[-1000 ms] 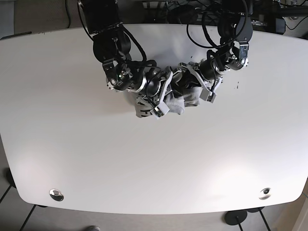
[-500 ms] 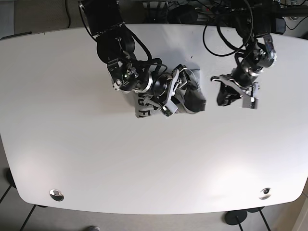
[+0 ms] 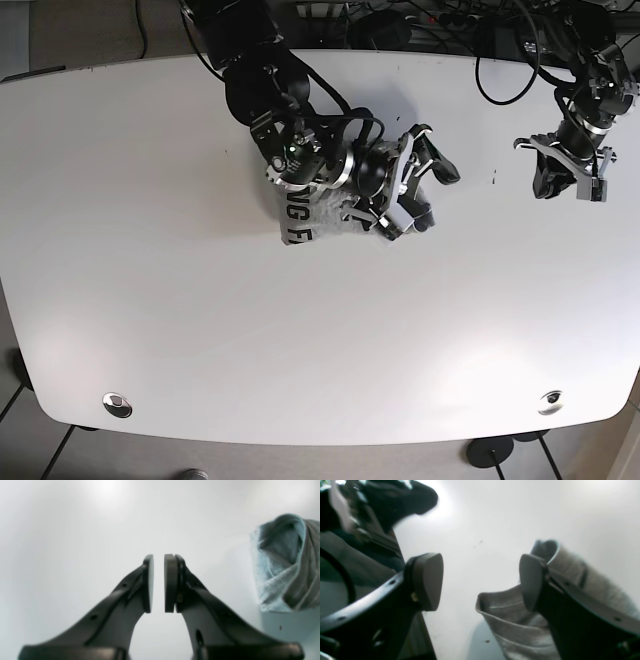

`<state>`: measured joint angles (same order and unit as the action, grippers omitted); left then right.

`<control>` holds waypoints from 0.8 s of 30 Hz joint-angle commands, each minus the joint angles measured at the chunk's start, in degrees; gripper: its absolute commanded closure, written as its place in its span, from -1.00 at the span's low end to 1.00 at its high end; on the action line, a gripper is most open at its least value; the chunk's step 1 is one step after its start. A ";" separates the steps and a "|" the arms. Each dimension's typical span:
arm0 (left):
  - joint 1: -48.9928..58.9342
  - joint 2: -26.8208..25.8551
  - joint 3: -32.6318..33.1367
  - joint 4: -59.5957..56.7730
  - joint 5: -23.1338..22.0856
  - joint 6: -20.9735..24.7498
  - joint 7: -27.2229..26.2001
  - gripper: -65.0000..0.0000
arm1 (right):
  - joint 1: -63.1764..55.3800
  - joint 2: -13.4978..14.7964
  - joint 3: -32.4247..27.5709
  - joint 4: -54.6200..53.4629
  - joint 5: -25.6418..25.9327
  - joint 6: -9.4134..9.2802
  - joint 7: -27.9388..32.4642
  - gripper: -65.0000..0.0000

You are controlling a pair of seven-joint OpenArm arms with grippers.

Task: Fold the T-shirt properly
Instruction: 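Fold the strip ends toward each other with both grippers, then lift the folded grey shirt with the left gripper and carry it off the table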

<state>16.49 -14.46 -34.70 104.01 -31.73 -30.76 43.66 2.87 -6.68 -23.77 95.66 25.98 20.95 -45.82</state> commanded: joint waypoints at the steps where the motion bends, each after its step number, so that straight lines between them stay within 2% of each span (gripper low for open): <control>1: -0.10 -0.62 4.94 3.11 -0.93 -0.75 -1.33 0.81 | -1.60 2.59 4.82 1.09 3.87 -0.16 1.03 -0.39; 3: -0.27 -0.62 11.45 5.05 -0.93 -0.75 -1.42 0.81 | -2.30 6.02 9.92 1.53 8.44 -0.16 1.21 -0.39; 7: -2.56 -0.53 22.17 5.40 -1.11 -0.66 -1.51 0.81 | -2.39 8.57 18.01 1.53 10.55 -0.16 1.03 -0.35; 10: -6.25 1.40 31.31 4.78 -0.76 -0.58 -1.51 0.81 | -1.86 9.80 23.46 0.83 9.94 -0.25 0.94 0.16; 11: -6.78 2.55 33.07 3.91 -0.23 -0.58 -1.33 0.81 | -1.07 10.68 24.17 0.12 9.94 -0.25 1.03 0.42; 14: -7.04 5.54 34.30 0.57 3.73 -0.58 -1.24 0.81 | 2.80 11.91 22.49 -4.62 9.94 -0.25 1.12 0.76; 19: -4.75 6.06 34.21 -1.28 7.24 -0.58 -1.42 0.81 | 8.42 11.73 20.21 -11.92 8.62 -0.25 1.30 0.77; 21: -4.49 5.89 33.60 -3.13 7.24 -0.58 -1.42 0.81 | 10.18 11.47 18.89 -14.38 4.57 -0.25 1.82 0.77; 24: -4.75 5.89 31.49 -7.43 7.24 -0.58 -1.42 0.81 | 10.71 11.47 16.17 -17.28 -1.49 -0.16 5.69 0.78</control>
<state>12.21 -8.19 -3.18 95.77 -24.05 -31.14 43.18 12.45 4.69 -7.88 77.49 23.57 20.64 -40.80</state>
